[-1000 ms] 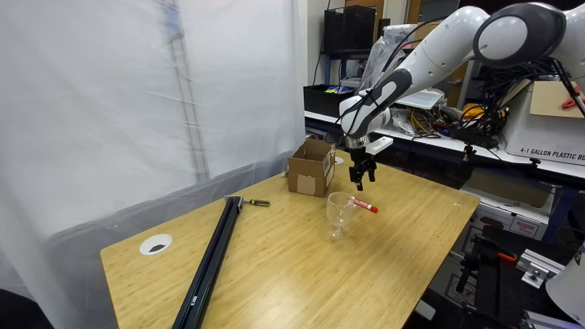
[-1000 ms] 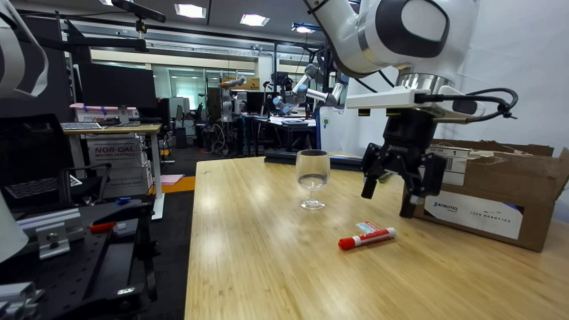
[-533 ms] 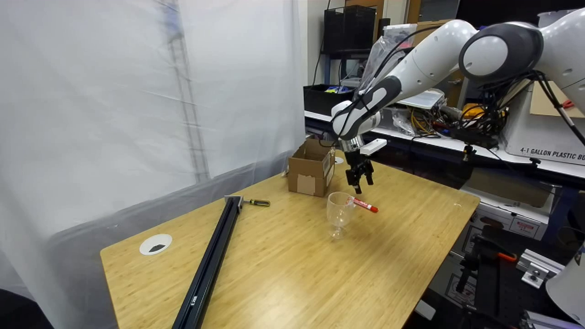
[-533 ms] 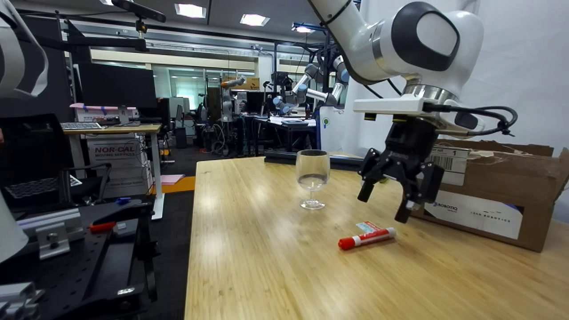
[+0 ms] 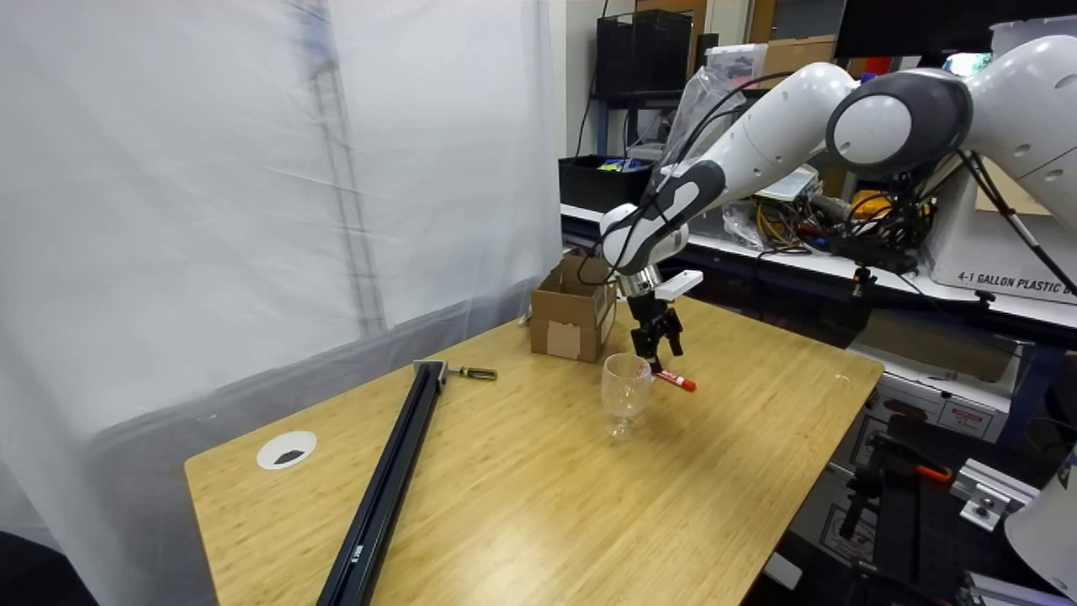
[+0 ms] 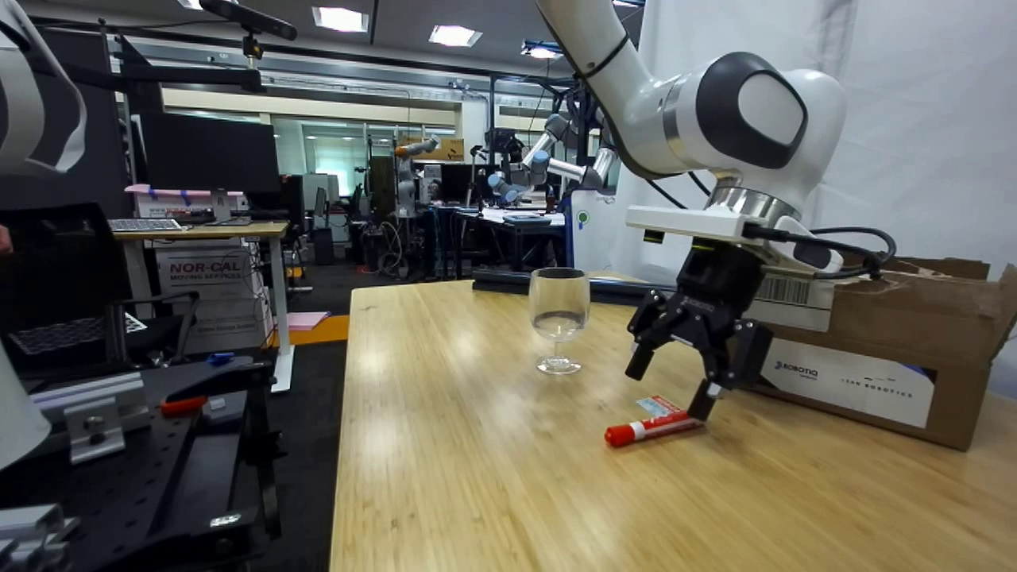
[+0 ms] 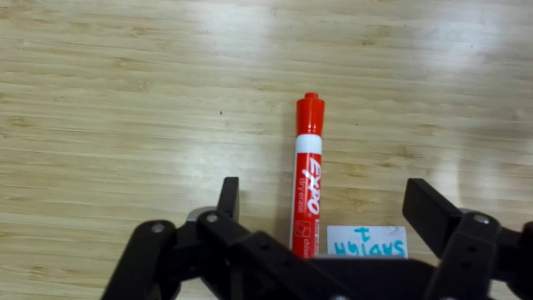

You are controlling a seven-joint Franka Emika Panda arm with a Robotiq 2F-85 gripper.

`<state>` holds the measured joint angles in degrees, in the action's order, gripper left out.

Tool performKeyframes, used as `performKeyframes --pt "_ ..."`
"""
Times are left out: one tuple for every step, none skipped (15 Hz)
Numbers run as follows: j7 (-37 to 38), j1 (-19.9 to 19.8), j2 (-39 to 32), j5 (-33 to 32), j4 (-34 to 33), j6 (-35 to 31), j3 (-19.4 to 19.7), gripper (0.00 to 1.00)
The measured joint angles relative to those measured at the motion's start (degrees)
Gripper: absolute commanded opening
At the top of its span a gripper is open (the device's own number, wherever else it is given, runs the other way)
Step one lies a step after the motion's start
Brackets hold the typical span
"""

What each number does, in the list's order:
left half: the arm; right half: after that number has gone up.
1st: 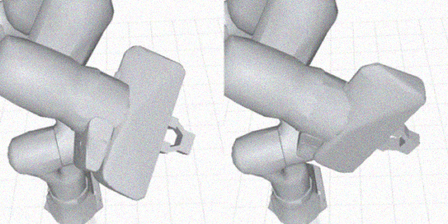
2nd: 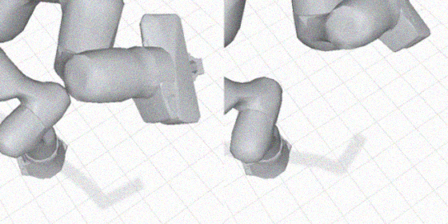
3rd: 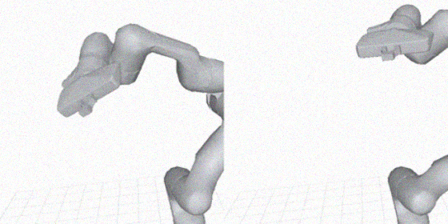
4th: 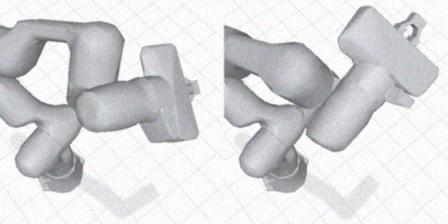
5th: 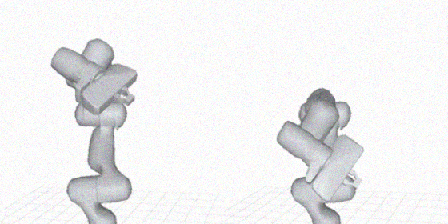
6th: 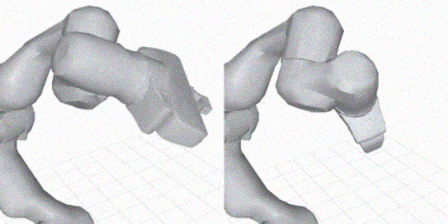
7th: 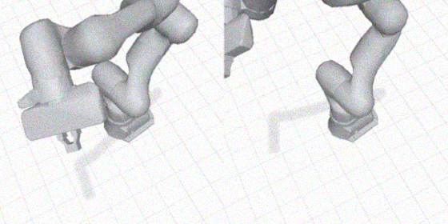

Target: Get the marker from the table and put it inside the wine glass

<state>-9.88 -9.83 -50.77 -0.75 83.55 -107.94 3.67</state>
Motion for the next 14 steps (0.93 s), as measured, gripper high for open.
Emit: performKeyframes --pt "0.0 0.0 -0.5 0.0 -0.3 0.0 0.0 1.0" --pt "0.0 0.0 -0.9 0.0 -0.7 0.0 0.0 1.0" --pt "0.0 0.0 -1.2 0.0 -0.9 0.0 0.0 1.0" --pt "0.0 0.0 -1.4 0.0 -1.1 0.0 0.0 1.0" --pt "0.0 0.0 -1.4 0.0 -1.2 0.0 0.0 1.0" --pt "0.0 0.0 -1.5 0.0 -1.4 0.0 0.0 1.0" --pt "0.0 0.0 -1.6 0.0 -1.5 -0.1 0.0 1.0" --pt "0.0 0.0 -1.7 0.0 -1.7 -0.2 0.0 1.0" --pt "0.0 0.0 -1.9 0.0 -2.0 -0.3 0.0 1.0" --pt "0.0 0.0 -2.1 0.0 -2.2 -0.7 0.0 1.0" --pt "0.0 0.0 -2.3 -0.1 -2.2 -1.4 0.0 1.0" --pt "0.0 0.0 -2.4 -0.1 -2.2 -2.4 0.0 1.0" --pt "0.0 0.0 -2.5 -0.2 -2.2 -3.3 0.0 1.0" --pt "0.0 0.0 -2.7 -0.2 -2.1 -4.2 0.0 1.0"
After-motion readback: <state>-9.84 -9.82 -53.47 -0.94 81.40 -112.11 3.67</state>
